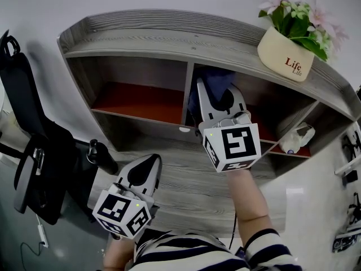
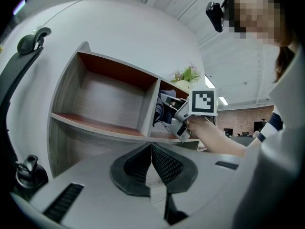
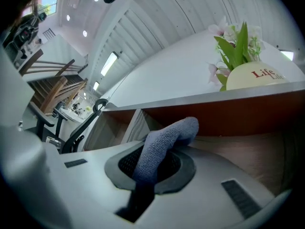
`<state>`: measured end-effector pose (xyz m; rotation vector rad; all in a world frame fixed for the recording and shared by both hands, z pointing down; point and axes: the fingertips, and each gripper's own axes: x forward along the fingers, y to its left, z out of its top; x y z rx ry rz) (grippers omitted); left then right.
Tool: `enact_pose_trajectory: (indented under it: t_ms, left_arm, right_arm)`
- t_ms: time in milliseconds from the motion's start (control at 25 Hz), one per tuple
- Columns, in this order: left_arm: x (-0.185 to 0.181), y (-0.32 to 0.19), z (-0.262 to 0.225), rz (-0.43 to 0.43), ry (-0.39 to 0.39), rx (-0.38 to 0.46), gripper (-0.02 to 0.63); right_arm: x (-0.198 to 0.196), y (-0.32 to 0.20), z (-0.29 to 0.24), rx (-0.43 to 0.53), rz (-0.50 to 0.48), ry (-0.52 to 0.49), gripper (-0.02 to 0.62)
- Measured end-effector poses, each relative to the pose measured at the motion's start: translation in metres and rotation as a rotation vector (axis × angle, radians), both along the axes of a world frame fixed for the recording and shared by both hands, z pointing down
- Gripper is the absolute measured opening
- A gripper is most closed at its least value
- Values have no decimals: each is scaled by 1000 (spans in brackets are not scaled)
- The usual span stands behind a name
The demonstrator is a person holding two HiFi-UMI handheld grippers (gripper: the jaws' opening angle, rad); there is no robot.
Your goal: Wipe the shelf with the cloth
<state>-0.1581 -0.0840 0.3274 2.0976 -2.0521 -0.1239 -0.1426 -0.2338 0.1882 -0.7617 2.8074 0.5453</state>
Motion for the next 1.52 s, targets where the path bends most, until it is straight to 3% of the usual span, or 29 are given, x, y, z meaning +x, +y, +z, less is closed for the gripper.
enact_pose_trajectory:
  t_ms: [280,600,1080,1360,1520]
  left_arm:
    - [4,-3,1,16,5,3,15]
    - [2,0,0,12,7,6,15]
    - [5,-1,1,28,6,9,15]
    - [9,-4,2,44,6,8,15]
    - [11,-7,1,45,14,13,15]
  right_arm:
    - [-13,-13,8,49,60,99,44]
    - [-25,-28,32,83,91,332,44]
    - [-27,-22,79,66,26,632,44]
    - [-24,-14,94,66,-8,704,44]
    - [-14,-13,84,102,55,648,44]
